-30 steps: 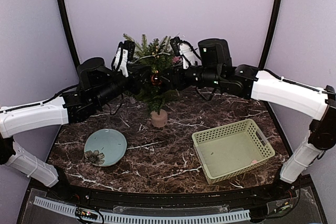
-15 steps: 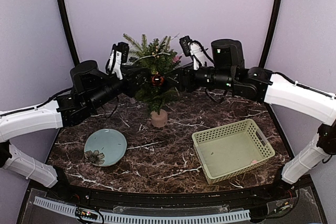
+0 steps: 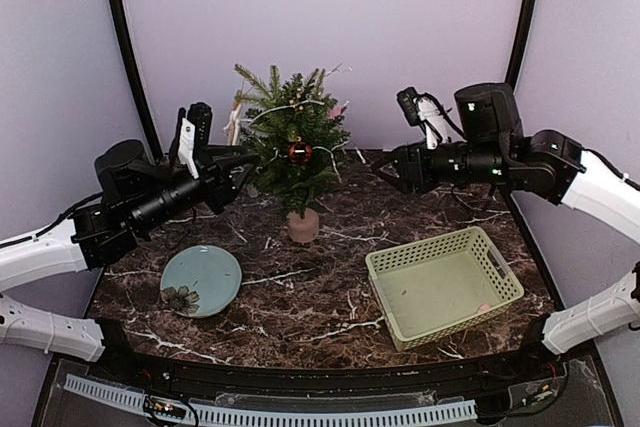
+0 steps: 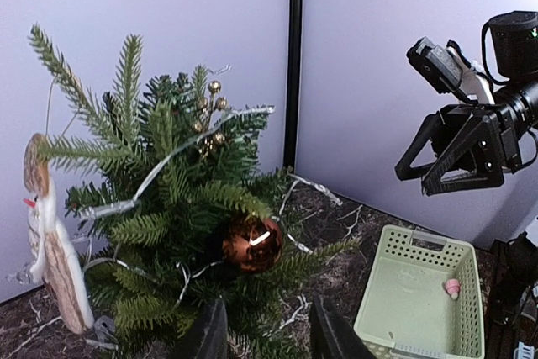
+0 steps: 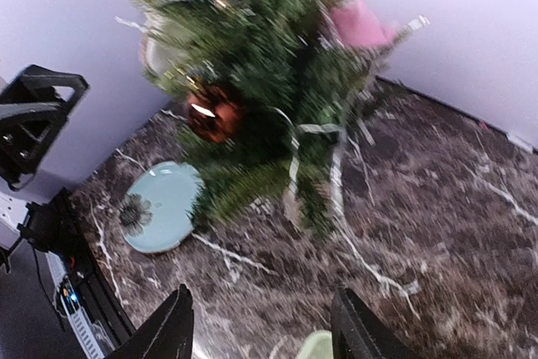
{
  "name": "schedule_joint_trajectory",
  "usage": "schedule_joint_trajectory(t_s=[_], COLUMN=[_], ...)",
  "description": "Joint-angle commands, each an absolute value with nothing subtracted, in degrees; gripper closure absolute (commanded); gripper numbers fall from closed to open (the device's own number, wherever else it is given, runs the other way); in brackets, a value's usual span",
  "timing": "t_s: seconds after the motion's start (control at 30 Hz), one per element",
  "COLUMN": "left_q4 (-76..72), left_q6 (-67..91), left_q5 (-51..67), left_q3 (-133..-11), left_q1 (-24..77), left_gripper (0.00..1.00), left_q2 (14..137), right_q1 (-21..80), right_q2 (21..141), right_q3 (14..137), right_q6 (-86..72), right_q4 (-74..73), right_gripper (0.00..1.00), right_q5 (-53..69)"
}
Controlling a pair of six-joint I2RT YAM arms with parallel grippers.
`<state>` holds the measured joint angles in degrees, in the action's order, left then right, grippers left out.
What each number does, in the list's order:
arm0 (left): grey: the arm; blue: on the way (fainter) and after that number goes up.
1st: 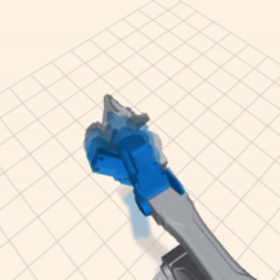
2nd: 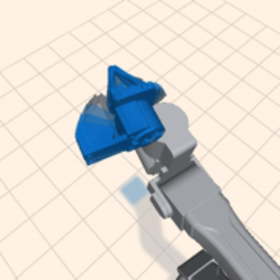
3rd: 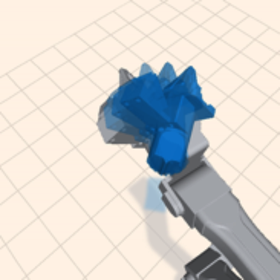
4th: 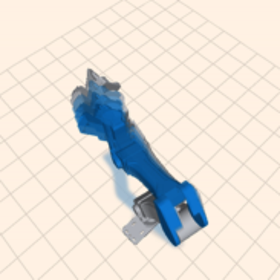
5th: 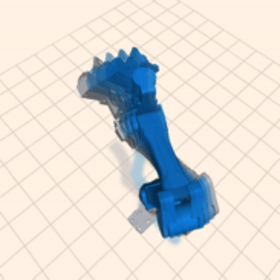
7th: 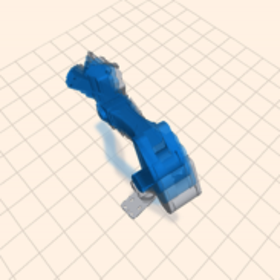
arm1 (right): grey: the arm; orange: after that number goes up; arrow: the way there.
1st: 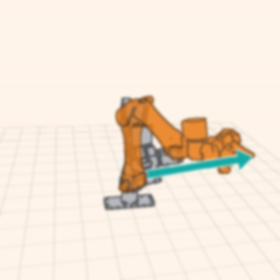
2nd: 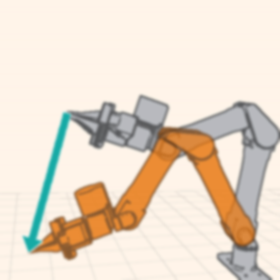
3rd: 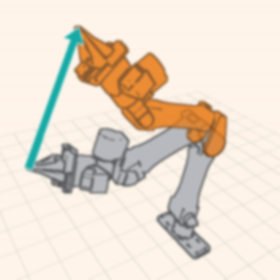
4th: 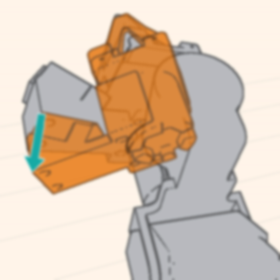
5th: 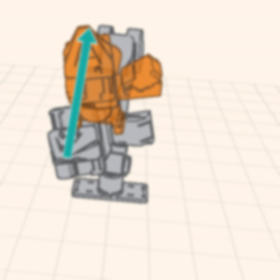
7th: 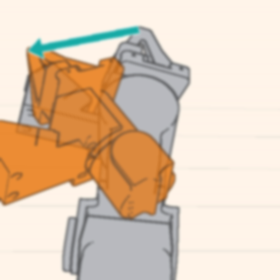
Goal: Decorate the small christmas tree
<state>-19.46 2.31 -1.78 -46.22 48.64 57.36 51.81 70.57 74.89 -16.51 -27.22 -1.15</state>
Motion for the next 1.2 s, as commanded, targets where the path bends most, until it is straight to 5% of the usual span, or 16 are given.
schedule_joint_trajectory(t_s=[0.0,0.27,0.5,1.17], left_q4=[-17.70,-21.37,-23.69,-30.31], left_q6=[3.50,5.59,6.71,8.00], left_q5=[-0.90,-0.18,-0.21,1.55], left_q3=[-42.75,-39.41,-36.50,-32.32], left_q1=[48.54,48.59,48.60,48.59], left_gripper=[0.63,0.63,0.63,0.64], left_q2=[55.88,56.38,54.60,51.57], right_q1=[47.72,46.85,44.10,40.17], right_q2=[69.27,73.29,72.73,80.90], right_q3=[73.50,67.51,54.37,46.71], right_q6=[-24.29,-32.46,-35.54,-46.16], right_q4=[-49.53,-73.41,-70.75,-65.25], right_gripper=[0.43,0.45,0.50,0.61], right_q5=[-5.38,-9.77,-12.45,-17.85])
